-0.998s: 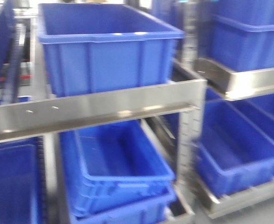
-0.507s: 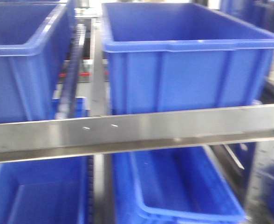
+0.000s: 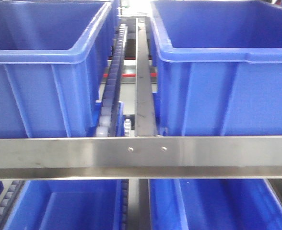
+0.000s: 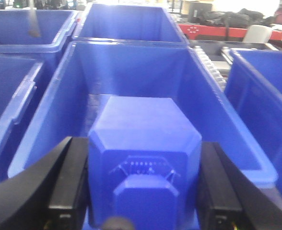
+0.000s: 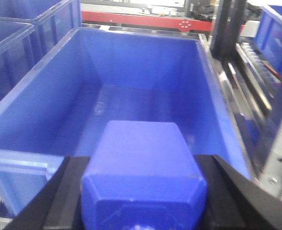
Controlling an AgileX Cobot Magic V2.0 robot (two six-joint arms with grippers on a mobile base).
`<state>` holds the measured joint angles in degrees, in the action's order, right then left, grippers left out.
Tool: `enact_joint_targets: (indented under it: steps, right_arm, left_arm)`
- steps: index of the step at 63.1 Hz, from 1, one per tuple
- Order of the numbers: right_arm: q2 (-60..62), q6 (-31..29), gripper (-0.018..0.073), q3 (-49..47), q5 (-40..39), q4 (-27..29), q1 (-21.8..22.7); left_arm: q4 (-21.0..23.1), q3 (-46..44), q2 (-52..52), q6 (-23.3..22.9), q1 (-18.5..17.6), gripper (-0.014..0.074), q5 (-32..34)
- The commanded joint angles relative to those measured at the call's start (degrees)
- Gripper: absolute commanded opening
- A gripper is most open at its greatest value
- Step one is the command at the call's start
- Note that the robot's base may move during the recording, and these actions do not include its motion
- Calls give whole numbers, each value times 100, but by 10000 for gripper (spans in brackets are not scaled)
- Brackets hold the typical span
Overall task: Pick and sort blue part to right shelf
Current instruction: 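Turn the base and approach the shelf of blue bins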
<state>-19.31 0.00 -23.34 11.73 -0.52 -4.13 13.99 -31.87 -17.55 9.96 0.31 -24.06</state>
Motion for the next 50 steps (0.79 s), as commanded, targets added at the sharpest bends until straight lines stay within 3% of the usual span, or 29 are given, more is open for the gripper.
enact_joint_targets:
  steps: [1, 50]
  right_arm:
    - [-43, -54, 444, -178, -525, -53, 34]
    - [-43, -54, 444, -178, -525, -53, 34]
  left_arm:
    - [85, -170, -47, 18, -1, 407, 529]
    - [85, -170, -47, 18, -1, 407, 529]
